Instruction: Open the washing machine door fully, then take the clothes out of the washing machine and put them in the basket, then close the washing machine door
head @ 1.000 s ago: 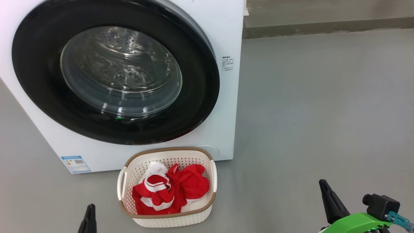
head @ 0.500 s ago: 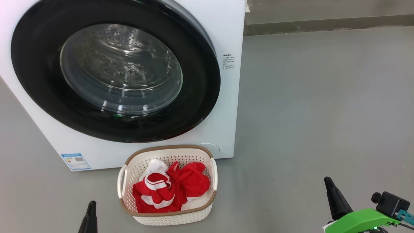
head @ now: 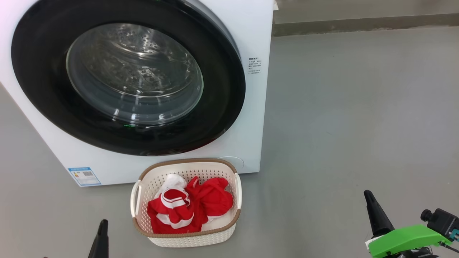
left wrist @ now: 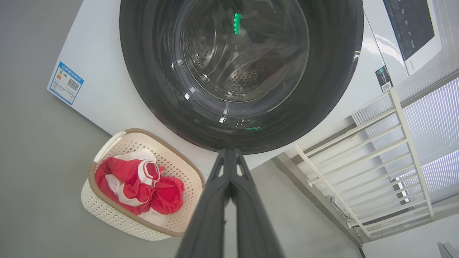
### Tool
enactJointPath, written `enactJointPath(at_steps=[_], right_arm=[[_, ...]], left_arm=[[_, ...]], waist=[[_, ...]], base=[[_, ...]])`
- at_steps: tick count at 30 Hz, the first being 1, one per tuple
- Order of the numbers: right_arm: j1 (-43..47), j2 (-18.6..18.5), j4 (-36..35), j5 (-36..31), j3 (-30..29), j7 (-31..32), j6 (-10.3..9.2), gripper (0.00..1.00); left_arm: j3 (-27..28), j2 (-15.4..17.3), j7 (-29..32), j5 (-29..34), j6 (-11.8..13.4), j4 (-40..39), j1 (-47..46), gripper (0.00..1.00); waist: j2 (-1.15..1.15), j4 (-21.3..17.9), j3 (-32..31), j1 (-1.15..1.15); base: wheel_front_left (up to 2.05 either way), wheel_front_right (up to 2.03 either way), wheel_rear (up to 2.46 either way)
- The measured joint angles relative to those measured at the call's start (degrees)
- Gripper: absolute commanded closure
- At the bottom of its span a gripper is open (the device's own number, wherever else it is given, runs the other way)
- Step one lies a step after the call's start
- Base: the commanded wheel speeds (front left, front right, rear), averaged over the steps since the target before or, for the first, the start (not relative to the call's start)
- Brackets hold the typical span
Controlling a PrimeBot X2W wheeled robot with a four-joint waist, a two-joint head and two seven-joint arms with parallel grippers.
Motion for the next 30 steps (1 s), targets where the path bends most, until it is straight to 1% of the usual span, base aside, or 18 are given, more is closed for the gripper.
enactJointPath(at_steps=[22, 26, 30], right_arm=[[-1.3, 0.0, -1.3, 14.3, -1.9, 4.0, -0.01, 1.0], [-1.3, 0.0, -1.5, 15.7, -2.1, 4.5, -0.01, 1.0], [-1.4, 0.0, -1.7, 18.5, -2.4, 5.0, -0.01, 1.0]], left_arm=[[-0.2, 0.0, 3.5, -13.9, 0.0, 1.2, -2.2, 1.0], [-0.3, 0.0, 4.0, -15.7, 0.0, 1.4, -2.4, 1.0], [-0.3, 0.0, 4.7, -18.2, 0.0, 1.5, -3.5, 1.0]], waist=[[0.0, 0.3, 0.9, 0.0], [0.0, 0.4, 1.0, 0.0], [0.0, 0.4, 1.2, 0.0]], base=[[0.0, 0.0, 0.0], [0.0, 0.0, 0.0], [0.0, 0.0, 0.0]])
